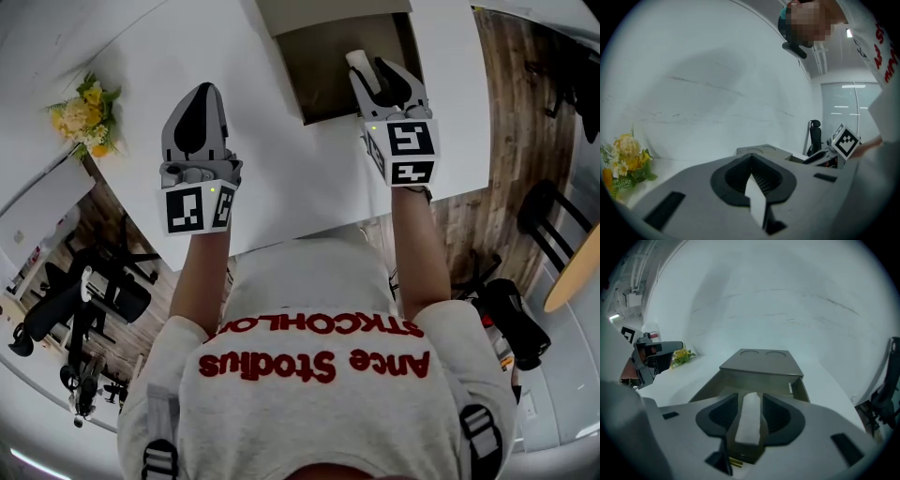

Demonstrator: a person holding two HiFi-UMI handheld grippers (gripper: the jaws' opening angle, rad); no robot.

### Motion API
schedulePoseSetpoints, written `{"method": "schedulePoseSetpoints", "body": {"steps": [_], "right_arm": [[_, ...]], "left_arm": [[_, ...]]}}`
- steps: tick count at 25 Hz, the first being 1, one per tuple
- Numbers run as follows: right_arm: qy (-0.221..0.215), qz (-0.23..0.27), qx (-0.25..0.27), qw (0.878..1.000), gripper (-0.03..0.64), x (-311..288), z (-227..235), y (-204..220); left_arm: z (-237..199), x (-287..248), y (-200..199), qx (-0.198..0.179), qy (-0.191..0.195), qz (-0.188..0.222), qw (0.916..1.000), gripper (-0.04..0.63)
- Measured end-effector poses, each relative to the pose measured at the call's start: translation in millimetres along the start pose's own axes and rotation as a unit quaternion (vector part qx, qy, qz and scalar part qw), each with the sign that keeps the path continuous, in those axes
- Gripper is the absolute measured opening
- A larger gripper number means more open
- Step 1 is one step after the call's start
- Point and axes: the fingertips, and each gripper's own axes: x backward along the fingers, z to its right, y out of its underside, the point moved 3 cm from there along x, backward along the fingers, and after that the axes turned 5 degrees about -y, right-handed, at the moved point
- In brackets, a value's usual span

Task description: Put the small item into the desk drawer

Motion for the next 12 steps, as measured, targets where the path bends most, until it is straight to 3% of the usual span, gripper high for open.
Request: {"method": "schedulePoseSetpoints", "body": {"steps": [5,12], "right_arm": [[0.0,0.007,-0.014,1.0,0.156,0,2,-2],[0.0,0.043,-0.018,0.999,0.07,13,0,-19]], "left_arm": [[-3,0,-2,0.0,0.0,0.002,1.0,0.008],[-7,4,-9,0.001,-0.003,0.014,0.9999,0.008]]}}
